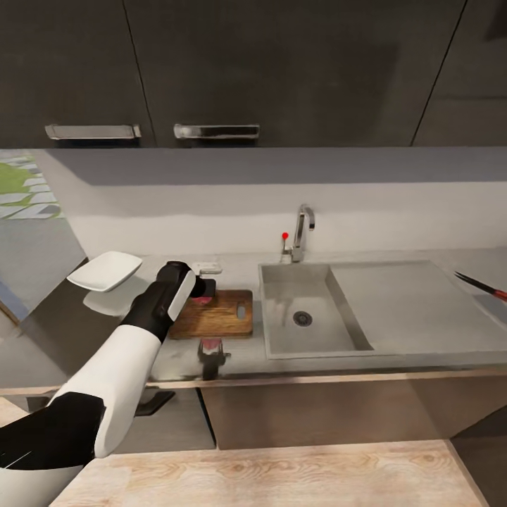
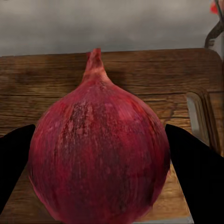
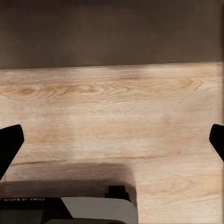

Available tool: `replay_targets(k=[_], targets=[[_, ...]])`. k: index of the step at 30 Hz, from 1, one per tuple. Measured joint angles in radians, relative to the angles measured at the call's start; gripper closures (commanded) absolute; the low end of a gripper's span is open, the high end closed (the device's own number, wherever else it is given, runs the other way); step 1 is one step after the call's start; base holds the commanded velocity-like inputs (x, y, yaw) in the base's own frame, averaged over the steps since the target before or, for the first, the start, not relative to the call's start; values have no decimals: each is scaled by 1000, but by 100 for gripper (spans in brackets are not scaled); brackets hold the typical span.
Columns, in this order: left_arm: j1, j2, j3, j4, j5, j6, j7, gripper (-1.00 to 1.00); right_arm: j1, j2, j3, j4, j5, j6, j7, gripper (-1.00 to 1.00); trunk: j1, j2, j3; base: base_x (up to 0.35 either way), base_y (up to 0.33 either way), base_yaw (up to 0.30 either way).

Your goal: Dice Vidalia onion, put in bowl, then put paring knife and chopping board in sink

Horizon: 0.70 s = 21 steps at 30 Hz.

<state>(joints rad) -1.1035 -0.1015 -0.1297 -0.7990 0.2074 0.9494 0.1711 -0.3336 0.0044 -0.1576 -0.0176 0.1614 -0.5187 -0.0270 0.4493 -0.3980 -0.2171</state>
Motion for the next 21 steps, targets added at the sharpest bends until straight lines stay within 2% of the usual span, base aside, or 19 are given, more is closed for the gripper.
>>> replay_targets(k=[8,21], targets=[[0,0,0,29,-1,-9,-1,100,0,1,0,0,0,0,0,-100,0,0,-1,18,-17,0],[0,1,0,57,-1,-34,-1,100,0,2,0,0,0,0,-1,-100,0,0,-18,0,0,18]])
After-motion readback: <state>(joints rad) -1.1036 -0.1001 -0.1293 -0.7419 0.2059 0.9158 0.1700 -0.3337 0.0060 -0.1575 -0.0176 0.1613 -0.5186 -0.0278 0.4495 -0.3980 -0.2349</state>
